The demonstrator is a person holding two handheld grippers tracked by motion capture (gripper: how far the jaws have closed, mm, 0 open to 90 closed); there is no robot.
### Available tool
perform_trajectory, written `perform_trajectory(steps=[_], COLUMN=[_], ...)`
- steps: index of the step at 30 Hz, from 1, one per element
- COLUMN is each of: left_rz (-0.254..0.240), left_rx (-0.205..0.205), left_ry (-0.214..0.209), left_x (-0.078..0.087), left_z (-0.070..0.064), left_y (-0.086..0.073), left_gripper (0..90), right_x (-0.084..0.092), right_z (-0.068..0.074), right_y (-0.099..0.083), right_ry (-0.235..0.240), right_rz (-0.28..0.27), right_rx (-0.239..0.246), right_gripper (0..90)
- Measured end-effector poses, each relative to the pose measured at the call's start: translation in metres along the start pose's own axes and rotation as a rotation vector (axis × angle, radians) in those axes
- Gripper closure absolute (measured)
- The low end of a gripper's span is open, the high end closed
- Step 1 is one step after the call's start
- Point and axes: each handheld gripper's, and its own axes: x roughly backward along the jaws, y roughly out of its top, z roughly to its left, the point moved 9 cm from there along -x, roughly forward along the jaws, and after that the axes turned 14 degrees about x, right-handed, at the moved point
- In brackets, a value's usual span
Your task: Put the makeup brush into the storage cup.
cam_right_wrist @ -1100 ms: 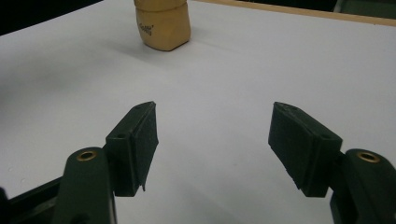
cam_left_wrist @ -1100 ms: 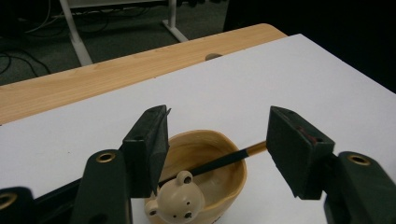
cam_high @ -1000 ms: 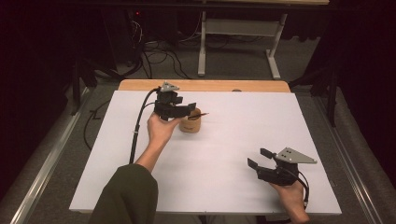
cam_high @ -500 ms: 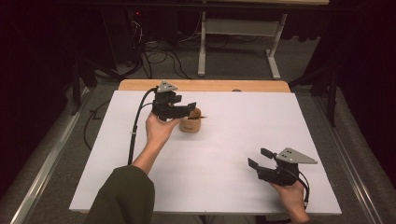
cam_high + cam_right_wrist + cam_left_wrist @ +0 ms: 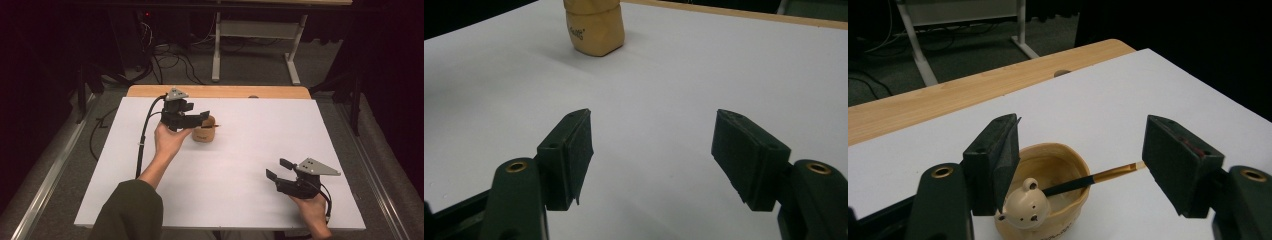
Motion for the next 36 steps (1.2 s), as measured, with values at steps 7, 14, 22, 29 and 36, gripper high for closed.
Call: perform_trajectory(steps=[7,14,22,29,36], left_rz=[-0.01,-0.013,-0.008,-0.015,-0.027], left_rx=[0.009,0.013,0.02,0.018,0.013], left_ry=[-0.007,-0.012,-0.024,-0.034,-0.045], left_x=[0.004,0.008,0.012,0.016,0.022], left_z=[0.001,0.003,0.003,0.001,-0.002], left_y=[0.0,-0.001,-0.003,-0.003,-0.003], left_gripper=[31.2,31.2,31.0,30.9,30.9], right_x=[0.0,0.0,0.0,0.0,0.0], right_z=[0.0,0.001,0.001,0.0,0.001], right_y=[0.0,-0.001,0.0,0.0,-0.001], right_ry=[-0.002,0.001,0.0,-0.001,0.0], right_rz=[0.0,0.005,0.001,0.003,0.004], right_rx=[-0.001,0.001,0.002,0.001,0.002], right_gripper=[34.6,34.6,34.6,34.6,34.6])
